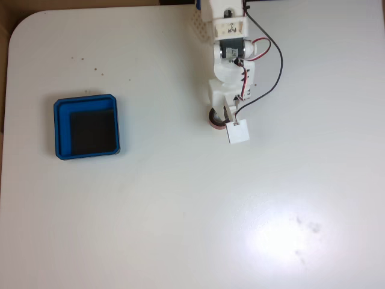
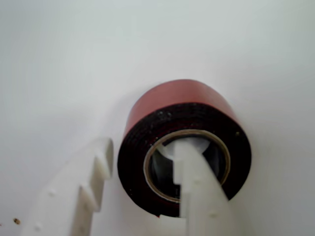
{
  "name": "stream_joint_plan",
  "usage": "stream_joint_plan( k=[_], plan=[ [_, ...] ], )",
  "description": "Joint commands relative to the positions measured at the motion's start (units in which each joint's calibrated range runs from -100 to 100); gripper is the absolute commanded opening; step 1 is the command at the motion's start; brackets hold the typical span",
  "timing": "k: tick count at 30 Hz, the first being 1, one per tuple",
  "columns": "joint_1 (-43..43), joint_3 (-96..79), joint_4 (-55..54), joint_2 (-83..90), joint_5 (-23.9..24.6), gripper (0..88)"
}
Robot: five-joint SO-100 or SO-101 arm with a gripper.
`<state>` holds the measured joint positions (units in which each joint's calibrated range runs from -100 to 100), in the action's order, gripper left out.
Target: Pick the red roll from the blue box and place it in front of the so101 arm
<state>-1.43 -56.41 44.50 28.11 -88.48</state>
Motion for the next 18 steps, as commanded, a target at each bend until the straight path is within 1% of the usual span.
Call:
stream_joint_plan(
  k=[1,10,18],
  plan=[
    [0.5,-0.1,-0.2,6.7,-0.3,11.3],
    [0.6,-2.6,0.5,25.1,-0.3,11.3],
    [0.5,-17.0,-0.1,46.4,-0.3,11.3]
  ],
)
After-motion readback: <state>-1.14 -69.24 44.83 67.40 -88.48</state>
